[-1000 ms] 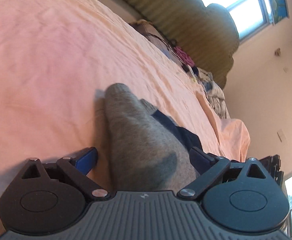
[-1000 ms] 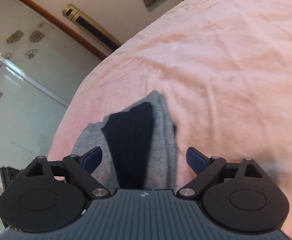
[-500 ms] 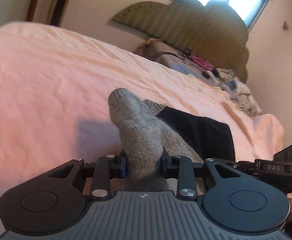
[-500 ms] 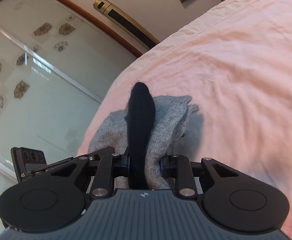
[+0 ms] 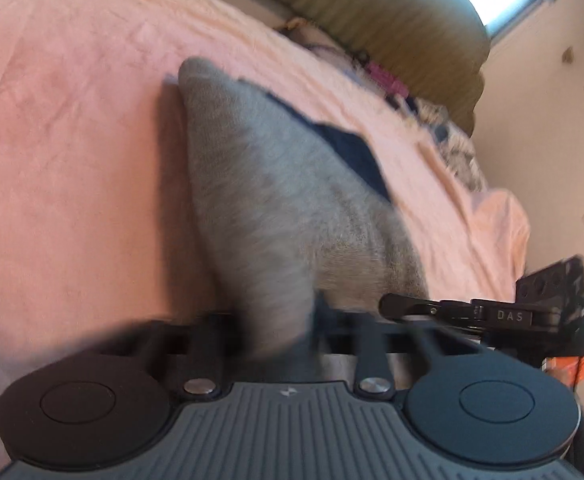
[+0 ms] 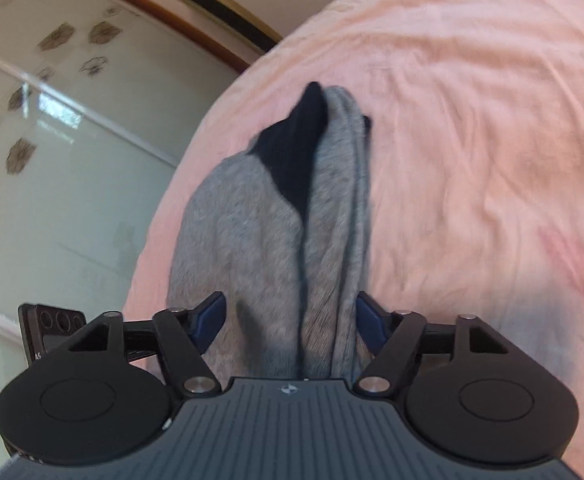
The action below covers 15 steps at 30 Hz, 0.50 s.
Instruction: Fold small clothes
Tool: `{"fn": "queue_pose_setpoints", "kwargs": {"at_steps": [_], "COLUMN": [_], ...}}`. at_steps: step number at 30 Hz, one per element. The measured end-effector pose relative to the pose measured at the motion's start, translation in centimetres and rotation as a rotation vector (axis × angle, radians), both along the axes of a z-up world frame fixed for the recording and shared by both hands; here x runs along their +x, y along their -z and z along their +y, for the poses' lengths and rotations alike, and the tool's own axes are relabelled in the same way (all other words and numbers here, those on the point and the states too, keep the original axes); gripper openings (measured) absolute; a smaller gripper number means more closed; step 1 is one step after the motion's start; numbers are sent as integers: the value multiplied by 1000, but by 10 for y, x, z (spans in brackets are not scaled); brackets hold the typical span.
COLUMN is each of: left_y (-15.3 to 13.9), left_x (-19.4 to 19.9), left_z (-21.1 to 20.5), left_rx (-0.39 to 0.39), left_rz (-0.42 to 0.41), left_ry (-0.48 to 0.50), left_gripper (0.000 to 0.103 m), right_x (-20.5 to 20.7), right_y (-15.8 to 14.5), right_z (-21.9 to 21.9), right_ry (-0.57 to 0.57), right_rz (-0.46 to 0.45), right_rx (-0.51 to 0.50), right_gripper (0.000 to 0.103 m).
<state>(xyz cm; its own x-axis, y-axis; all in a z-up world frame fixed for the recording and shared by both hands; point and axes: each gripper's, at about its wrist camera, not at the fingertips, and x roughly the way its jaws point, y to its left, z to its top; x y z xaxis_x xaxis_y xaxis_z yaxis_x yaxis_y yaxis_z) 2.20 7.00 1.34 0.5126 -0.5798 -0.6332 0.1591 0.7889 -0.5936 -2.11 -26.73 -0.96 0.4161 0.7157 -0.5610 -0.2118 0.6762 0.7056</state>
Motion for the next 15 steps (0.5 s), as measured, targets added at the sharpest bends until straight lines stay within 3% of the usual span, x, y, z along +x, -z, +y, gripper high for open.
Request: {"fn": "queue_pose_setpoints", "kwargs": {"at_steps": [1,3,8,10,11,12,13,15], "left_y": [-3,-9,-16,-38,-51,-61,-69,-72], "left_x": [-2,-8,-34,-53,-63,-69,-71,-68], "left_z": [4,10,6,2,-1,-7,-17,-43], "left_rx": [-1,35,222,308,338,362,384,429], "left_rz": [-5,-42,-146,-251,-335,-417,-487,-600], "left_ry": [-3,21,65,30,3,-12,-15,10], "left_gripper": [17,16,22,28,31,47,75,93], "right_x": [-3,-15,-32,-36,-40,-44,-43,-23], "right_y": [0,-8,0,-8,-18,-29,-41,-58], "right_z": [2,2,-7,-17,-25,-32,-37,-33], "right_ry": [-15,-51,-26,15,67,115,141,156], "right_rz": [10,-34,-37,-15,-46,-100,-155,-192], "right_rx": [-14,-20,-21,4,10,28,50,77], "right_gripper": [25,24,28,46,50,59,62,63]}}
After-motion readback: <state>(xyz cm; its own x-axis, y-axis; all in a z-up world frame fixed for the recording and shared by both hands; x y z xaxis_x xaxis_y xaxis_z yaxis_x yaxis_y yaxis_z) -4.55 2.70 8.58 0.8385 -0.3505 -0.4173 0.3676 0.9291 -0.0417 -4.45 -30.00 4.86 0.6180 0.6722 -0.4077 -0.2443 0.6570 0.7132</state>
